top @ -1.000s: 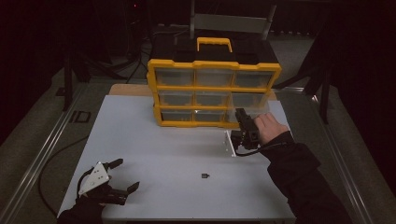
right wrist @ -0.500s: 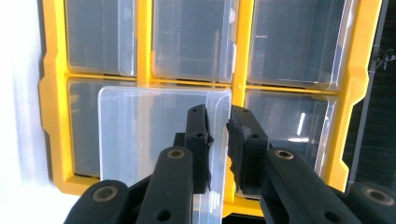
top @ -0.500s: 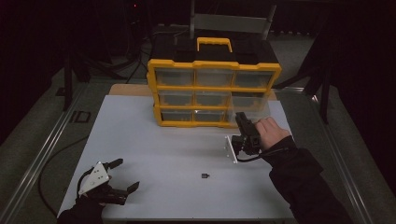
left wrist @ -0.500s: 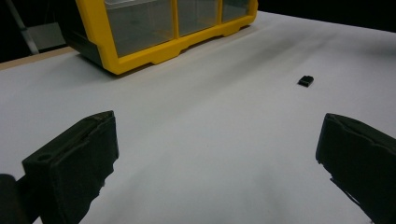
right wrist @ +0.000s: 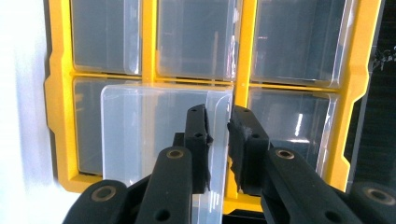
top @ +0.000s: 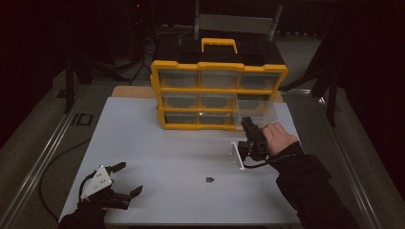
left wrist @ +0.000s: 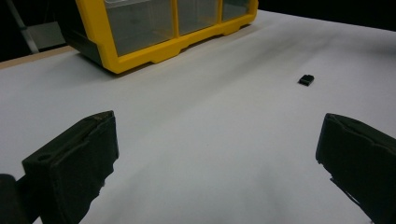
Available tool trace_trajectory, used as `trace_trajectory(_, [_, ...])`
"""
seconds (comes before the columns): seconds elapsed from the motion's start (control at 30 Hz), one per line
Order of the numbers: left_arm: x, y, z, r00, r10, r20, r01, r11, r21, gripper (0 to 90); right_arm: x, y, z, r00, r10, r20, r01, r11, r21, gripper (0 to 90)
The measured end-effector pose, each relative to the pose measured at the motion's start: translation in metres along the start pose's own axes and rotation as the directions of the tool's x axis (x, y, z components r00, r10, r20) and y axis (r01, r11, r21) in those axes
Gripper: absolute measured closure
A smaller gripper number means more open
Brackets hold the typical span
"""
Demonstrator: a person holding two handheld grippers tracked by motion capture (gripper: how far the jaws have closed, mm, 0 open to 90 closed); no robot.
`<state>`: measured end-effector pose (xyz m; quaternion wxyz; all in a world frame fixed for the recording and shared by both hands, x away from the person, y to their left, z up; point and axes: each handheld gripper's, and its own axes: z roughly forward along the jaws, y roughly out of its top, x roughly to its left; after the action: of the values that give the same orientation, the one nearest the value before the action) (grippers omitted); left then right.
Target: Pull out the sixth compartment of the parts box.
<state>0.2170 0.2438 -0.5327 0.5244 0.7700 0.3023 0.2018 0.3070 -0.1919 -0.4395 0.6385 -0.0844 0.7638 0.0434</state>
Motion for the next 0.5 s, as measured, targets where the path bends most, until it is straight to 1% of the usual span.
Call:
trace_trajectory(0.1, [0.0, 0.0001, 0.0, 1.0, 0.0, 0.001, 0.0, 1.0, 0.0, 0.5, -0.0003, -0.0017, 0.001, 0.9999, 0.01, 0.006, -0.01, 1.0, 0.004, 78.6])
trace_trajectory(0.23, [-0.0001, 0.0, 0.0002, 1.0, 0.0, 0.0, 0.0, 1.0, 0.001, 0.5, -0.0007, -0.0025, 0.0018, 1.0, 0.002, 0.009, -0.002, 1.0, -0.002, 78.5])
trace_trajectory(0.3, [0.0, 0.0001, 0.0, 1.0, 0.0, 0.0, 0.0, 1.0, 0.0, 0.5, -0.0009, -0.0021, 0.0018, 0.9999, 0.012, 0.007, -0.012, 1.0, 0.007, 78.6])
trace_trajectory(0.37, [0.0, 0.0001, 0.0, 1.0, 0.0, 0.0, 0.0, 1.0, 0.0, 0.5, -0.0012, -0.0026, 0.0032, 0.9999, 0.008, 0.011, -0.008, 1.0, 0.003, 78.5])
trace_trajectory(0.4, [0.0, 0.0001, 0.0, 1.0, 0.0, 0.0, 0.0, 1.0, -0.001, 0.5, -0.0015, -0.0023, 0.0029, 1.0, 0.008, 0.005, -0.008, 1.0, 0.014, 78.5])
trace_trajectory(0.43, [0.0, 0.0001, 0.0, 1.0, 0.0, 0.0, 0.0, 1.0, 0.0, 0.5, -0.0025, -0.0026, 0.0032, 1.0, -0.002, 0.003, 0.002, 1.0, 0.011, 78.5])
trace_trajectory(0.47, [0.0001, 0.0001, 0.0, 1.0, -0.001, 0.0, 0.001, 1.0, -0.001, 0.5, -0.0026, -0.0027, 0.0036, 1.0, -0.003, 0.001, 0.003, 1.0, 0.01, 78.5])
trace_trajectory(0.5, [0.0002, 0.0, 0.0001, 1.0, -0.002, 0.0, 0.002, 1.0, -0.001, 0.5, -0.0019, -0.0023, 0.0036, 1.0, 0.007, 0.002, -0.007, 1.0, 0.015, 78.5])
